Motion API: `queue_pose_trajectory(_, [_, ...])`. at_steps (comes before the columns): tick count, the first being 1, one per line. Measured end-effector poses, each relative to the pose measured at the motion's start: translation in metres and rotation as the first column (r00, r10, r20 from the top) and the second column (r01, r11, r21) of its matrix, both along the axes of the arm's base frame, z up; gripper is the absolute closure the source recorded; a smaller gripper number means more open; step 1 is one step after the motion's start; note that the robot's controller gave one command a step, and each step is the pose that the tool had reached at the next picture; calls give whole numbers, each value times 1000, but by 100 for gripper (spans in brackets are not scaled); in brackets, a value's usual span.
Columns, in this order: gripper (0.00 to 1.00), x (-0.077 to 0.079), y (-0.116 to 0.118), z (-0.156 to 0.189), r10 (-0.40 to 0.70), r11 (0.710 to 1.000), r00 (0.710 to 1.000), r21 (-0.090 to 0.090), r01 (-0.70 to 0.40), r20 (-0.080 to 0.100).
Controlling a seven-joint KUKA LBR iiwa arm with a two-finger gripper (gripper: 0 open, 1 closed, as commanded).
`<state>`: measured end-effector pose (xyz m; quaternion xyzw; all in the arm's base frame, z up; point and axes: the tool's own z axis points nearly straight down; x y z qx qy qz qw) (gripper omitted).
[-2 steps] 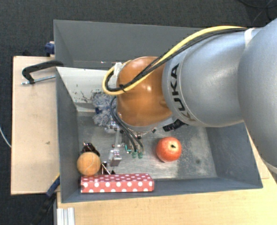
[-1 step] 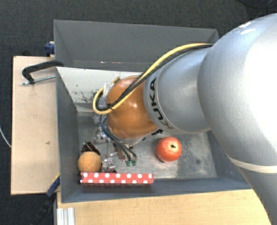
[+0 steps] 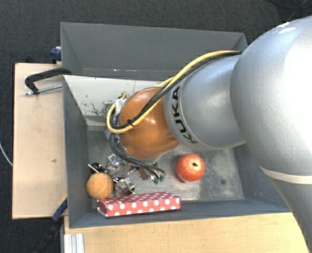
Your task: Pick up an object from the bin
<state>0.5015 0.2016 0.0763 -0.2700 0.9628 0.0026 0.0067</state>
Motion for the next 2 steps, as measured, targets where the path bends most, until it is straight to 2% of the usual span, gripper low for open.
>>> queue_pose_trajectory(1, [100,0,0,0,0,1000,1000,0,0,0])
queue_pose_trajectory(2, [100,19,-29,133,424,906,906,-7,-424,-7])
